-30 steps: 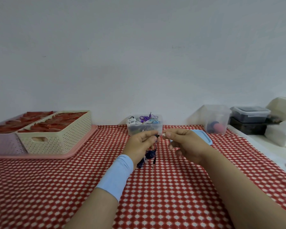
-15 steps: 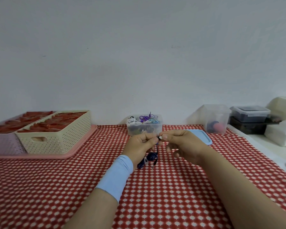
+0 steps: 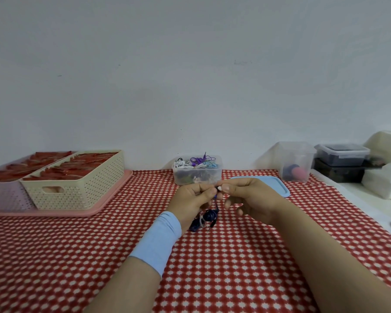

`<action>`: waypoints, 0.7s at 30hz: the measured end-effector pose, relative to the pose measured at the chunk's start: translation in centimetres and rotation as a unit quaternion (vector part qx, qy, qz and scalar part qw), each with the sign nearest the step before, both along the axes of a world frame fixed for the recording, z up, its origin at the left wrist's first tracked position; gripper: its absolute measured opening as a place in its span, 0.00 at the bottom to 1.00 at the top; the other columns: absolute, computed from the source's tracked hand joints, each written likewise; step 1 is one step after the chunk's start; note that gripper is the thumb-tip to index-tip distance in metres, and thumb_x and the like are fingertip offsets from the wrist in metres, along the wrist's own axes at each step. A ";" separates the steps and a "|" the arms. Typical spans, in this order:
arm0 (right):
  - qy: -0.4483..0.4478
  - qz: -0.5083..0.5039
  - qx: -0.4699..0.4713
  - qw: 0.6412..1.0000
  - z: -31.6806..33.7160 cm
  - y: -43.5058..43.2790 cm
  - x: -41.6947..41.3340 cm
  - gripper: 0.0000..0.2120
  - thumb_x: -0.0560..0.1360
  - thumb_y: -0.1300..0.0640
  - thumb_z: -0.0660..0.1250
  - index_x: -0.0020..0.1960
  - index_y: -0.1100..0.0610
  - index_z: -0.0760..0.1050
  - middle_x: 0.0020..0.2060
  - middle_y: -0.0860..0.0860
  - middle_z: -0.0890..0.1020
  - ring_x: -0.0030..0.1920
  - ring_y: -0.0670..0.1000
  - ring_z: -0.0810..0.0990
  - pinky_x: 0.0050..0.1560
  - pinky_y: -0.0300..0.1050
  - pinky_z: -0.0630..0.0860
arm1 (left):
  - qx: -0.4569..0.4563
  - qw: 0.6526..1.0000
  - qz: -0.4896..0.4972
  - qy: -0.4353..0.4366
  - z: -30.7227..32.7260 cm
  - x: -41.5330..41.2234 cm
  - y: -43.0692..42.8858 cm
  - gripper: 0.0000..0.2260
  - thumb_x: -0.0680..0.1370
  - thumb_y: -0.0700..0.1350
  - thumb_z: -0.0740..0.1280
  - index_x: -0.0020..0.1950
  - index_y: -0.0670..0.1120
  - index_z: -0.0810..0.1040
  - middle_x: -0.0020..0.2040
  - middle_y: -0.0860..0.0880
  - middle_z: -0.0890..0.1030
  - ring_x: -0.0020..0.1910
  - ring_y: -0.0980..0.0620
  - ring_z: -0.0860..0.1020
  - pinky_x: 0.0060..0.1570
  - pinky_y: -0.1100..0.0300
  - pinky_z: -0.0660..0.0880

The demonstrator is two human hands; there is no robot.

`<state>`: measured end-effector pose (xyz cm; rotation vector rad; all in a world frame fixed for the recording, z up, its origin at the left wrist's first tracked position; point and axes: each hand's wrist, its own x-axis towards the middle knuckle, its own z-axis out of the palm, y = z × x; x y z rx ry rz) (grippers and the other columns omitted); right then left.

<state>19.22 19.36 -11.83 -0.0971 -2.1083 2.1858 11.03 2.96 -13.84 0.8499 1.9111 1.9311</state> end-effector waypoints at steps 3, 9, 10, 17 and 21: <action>-0.001 -0.006 0.010 1.000 0.1 0.0 0.1 0.13 0.70 0.55 0.73 0.53 0.58 0.86 0.41 0.55 0.85 0.34 0.49 0.80 0.26 0.39 0.68 | -0.015 1.000 0.003 0.015 -0.1 0.0 0.0 0.06 0.78 0.42 0.69 0.46 0.48 0.86 0.40 0.50 0.85 0.39 0.54 0.77 0.53 0.52 0.77; 0.000 -0.034 0.043 0.998 0.3 -0.2 0.0 0.05 0.75 0.58 0.72 0.48 0.56 0.87 0.41 0.56 0.86 0.33 0.49 0.80 0.27 0.40 0.68 | -0.043 0.995 0.038 0.078 0.1 0.0 -0.2 0.05 0.77 0.42 0.70 0.45 0.49 0.86 0.40 0.51 0.86 0.37 0.59 0.79 0.49 0.60 0.78; -0.004 -0.041 0.058 0.997 0.3 -0.3 0.0 0.05 0.75 0.58 0.73 0.48 0.56 0.87 0.41 0.56 0.86 0.33 0.50 0.80 0.28 0.40 0.68 | -0.051 0.994 0.044 0.088 0.0 -0.1 -0.2 0.05 0.77 0.42 0.71 0.45 0.49 0.86 0.40 0.51 0.86 0.38 0.57 0.80 0.50 0.59 0.79; 0.012 -0.063 -0.012 0.998 0.3 -0.8 -0.1 0.06 0.77 0.61 0.71 0.53 0.58 0.83 0.38 0.55 0.84 0.31 0.49 0.80 0.26 0.39 0.70 | -0.023 0.998 0.038 0.038 -0.3 -0.3 0.3 0.06 0.78 0.46 0.70 0.46 0.51 0.87 0.40 0.49 0.85 0.41 0.54 0.79 0.58 0.48 0.78; -0.023 -0.037 -0.039 0.998 0.1 -0.3 0.0 0.07 0.78 0.59 0.69 0.54 0.58 0.84 0.39 0.53 0.85 0.33 0.47 0.79 0.26 0.37 0.71 | -0.015 0.999 0.026 0.036 -0.2 0.0 0.2 0.05 0.78 0.44 0.70 0.48 0.49 0.86 0.44 0.49 0.86 0.41 0.57 0.79 0.58 0.50 0.78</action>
